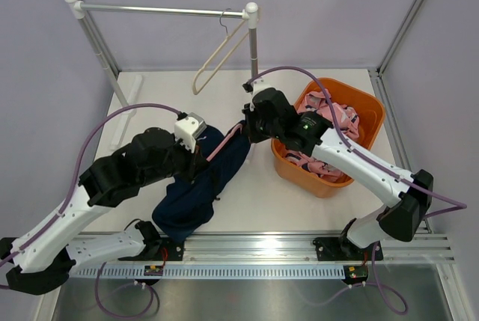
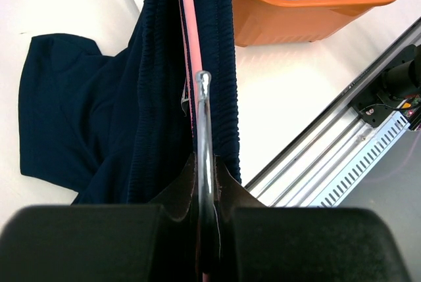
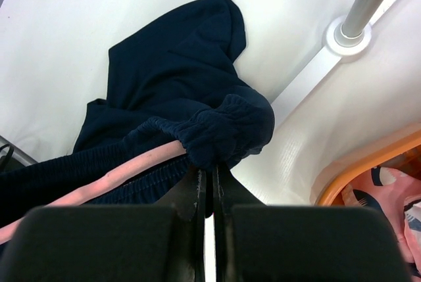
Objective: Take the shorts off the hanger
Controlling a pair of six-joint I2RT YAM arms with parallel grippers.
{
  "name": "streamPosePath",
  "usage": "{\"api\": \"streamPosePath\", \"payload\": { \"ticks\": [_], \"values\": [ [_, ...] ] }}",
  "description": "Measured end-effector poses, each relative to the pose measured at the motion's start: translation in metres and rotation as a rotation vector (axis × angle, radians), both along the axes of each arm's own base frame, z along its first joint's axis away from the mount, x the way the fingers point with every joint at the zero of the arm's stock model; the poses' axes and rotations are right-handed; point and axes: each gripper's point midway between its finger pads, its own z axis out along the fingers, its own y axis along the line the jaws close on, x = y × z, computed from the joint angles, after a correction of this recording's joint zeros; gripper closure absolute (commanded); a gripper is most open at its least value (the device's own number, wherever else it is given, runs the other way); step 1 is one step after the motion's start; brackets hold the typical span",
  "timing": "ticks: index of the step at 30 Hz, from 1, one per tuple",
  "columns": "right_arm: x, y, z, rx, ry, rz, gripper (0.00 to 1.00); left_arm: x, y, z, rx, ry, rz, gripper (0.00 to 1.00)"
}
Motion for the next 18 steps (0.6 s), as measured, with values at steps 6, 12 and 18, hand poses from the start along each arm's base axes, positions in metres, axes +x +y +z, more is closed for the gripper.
{"api": "streamPosePath", "payload": {
  "ticks": [6,12,18],
  "values": [
    [0.002,-0.001,0.001,0.013,0.008,-0.007,1.0,0.0,0.001,0.0,0.001,-0.004,0.002,1.0],
    [0.007,-0.007,-0.001,0.021,0.009,-0.028,1.0,0.001,0.005,0.005,-0.009,-0.023,0.018,1.0],
    [0.014,-0.024,-0.01,0.014,0.03,-0.061,1.0,-0.004,0.011,0.018,-0.056,-0.06,0.017,1.0]
  ]
}}
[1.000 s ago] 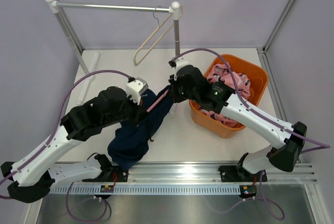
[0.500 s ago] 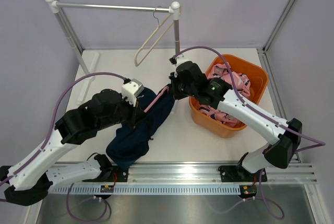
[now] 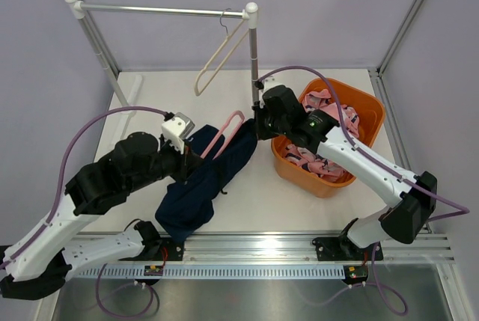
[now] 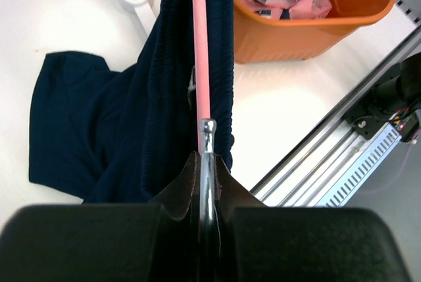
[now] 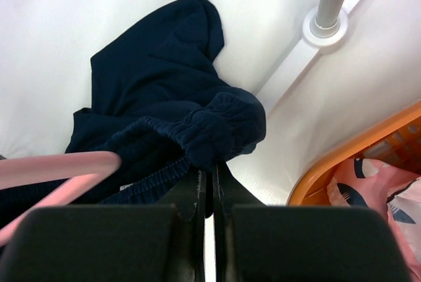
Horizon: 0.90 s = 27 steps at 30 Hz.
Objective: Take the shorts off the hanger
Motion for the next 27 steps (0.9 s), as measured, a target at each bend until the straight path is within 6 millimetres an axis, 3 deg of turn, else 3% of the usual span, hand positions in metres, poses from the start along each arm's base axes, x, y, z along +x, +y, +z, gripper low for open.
{"api": "streamPosePath", "payload": {
  "ticks": [5,9,12,19,27],
  "values": [
    [-0.009,0.006,-0.004,0.02,0.019,0.044,1.0,0.001,-0.002,0.01,-0.038,-0.028,-0.001,1.0],
    [-0.03,0.024,-0.002,0.016,0.007,0.109,1.0,0.004,-0.004,0.016,-0.059,-0.049,0.005,1.0],
    [-0.059,0.046,0.003,0.021,-0.008,0.195,1.0,0.011,-0.005,0.024,-0.088,-0.079,0.034,1.0],
    [-0.157,0.1,0.015,0.043,-0.047,0.466,1.0,0.033,-0.004,0.03,-0.146,-0.135,0.15,1.0],
    [-0.205,0.119,0.027,0.041,-0.098,0.623,1.0,0.054,0.002,0.066,-0.26,-0.24,0.275,1.0]
  ]
}}
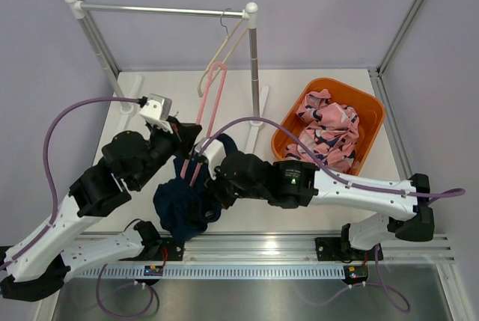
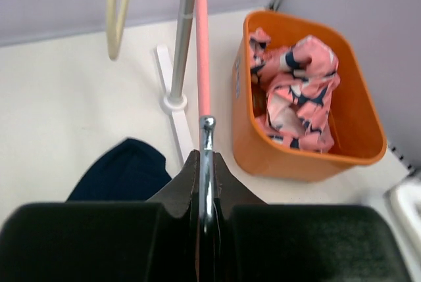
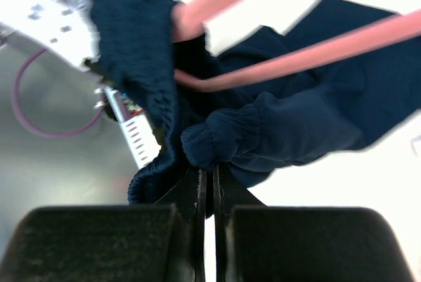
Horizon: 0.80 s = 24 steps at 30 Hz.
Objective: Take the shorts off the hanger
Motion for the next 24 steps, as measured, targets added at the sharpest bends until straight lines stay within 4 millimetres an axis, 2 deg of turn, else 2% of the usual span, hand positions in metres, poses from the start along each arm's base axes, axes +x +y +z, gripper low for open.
{"api": "streamPosePath", "payload": {
  "ticks": [3,6,10,14,16,19,22,23,24],
  "values": [
    [-0.018,0.009,0.003,0.003,-0.019,0.059,1.0,0.006,0.003,0.016,-0.049,-0.043,0.037,1.0],
    [-0.026,0.011,0.002,-0.008,-0.032,0.082,1.0,0.009,0.008,0.03,-0.063,-0.073,0.068,1.0],
    [-0.014,0.004,0.007,-0.032,-0.077,0.037,1.0,0.009,0.021,0.059,-0.087,-0.133,0.108,1.0],
    [0.013,-0.012,0.033,-0.036,-0.17,-0.089,1.0,0.004,0.041,0.096,-0.129,-0.204,0.147,1.0],
    [0.036,-0.028,0.058,-0.011,-0.218,-0.173,1.0,-0.001,0.051,0.104,-0.144,-0.225,0.161,1.0],
    [0.081,-0.068,0.115,0.064,-0.308,-0.347,1.0,-0.006,0.062,0.106,-0.149,-0.239,0.176,1.0],
    [0.118,-0.122,0.193,0.167,-0.458,-0.551,1.0,-0.007,0.067,0.102,-0.132,-0.237,0.186,1.0],
    [0.124,-0.136,0.216,0.203,-0.501,-0.599,1.0,-0.007,0.067,0.099,-0.124,-0.233,0.188,1.0],
    [0.129,-0.155,0.247,0.255,-0.563,-0.657,1.0,-0.006,0.068,0.094,-0.109,-0.227,0.19,1.0]
  ]
}}
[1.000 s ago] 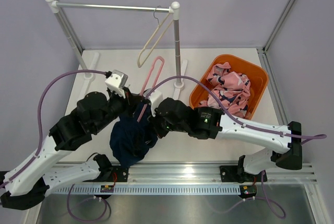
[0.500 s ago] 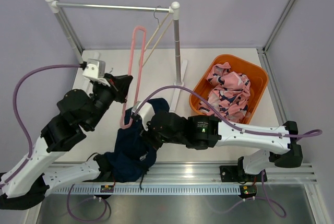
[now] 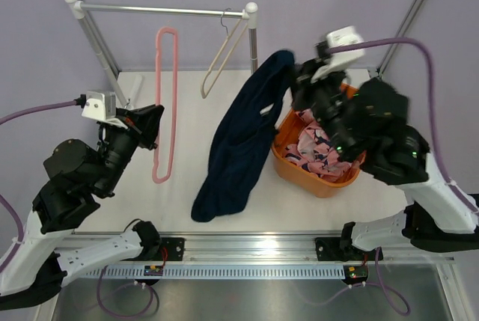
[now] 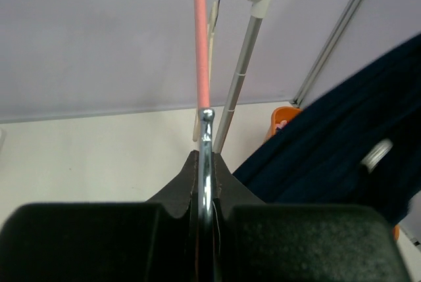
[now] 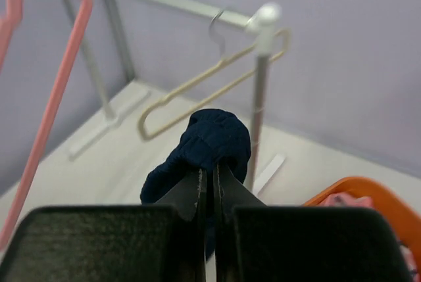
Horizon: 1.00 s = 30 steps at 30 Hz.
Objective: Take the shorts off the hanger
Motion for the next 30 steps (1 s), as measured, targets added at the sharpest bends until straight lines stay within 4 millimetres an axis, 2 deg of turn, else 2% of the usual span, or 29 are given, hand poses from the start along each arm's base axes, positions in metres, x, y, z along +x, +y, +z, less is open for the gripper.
{"api": "streamPosePath", "payload": {
  "ticks": [2,6,9,12,14,18,22,26,29,30],
  "values": [
    [0.004,-0.035,0.05,0.068,-0.12,-0.094,1.0,0.001,-0.001,-0.009,0.021,0.013,0.002,1.0],
    [0.003,-0.099,0.132,0.197,-0.331,-0.272,1.0,0.002,-0.002,-0.026,0.058,0.041,0.001,1.0],
    [0.002,-0.14,0.174,0.247,-0.445,-0.403,1.0,0.002,-0.003,-0.039,0.083,0.059,-0.001,1.0],
    [0.005,-0.17,0.195,0.268,-0.512,-0.523,1.0,0.002,-0.003,-0.049,0.1,0.073,-0.003,1.0],
    [0.01,-0.182,0.198,0.255,-0.531,-0.584,1.0,0.001,-0.003,-0.055,0.105,0.079,-0.005,1.0],
    [0.037,-0.2,0.193,0.194,-0.537,-0.707,1.0,0.0,-0.002,-0.059,0.112,0.084,-0.01,1.0],
    [0.08,-0.198,0.173,0.116,-0.493,-0.734,1.0,0.0,-0.003,-0.06,0.114,0.085,-0.013,1.0],
    [0.128,-0.189,0.143,0.045,-0.406,-0.728,1.0,-0.001,-0.003,-0.061,0.116,0.087,-0.017,1.0],
    [0.154,-0.188,0.131,0.039,-0.353,-0.727,1.0,-0.001,-0.004,-0.061,0.116,0.086,-0.02,1.0],
    [0.161,-0.194,0.129,0.043,-0.339,-0.743,1.0,-0.001,-0.004,-0.061,0.116,0.086,-0.02,1.0]
  ]
}}
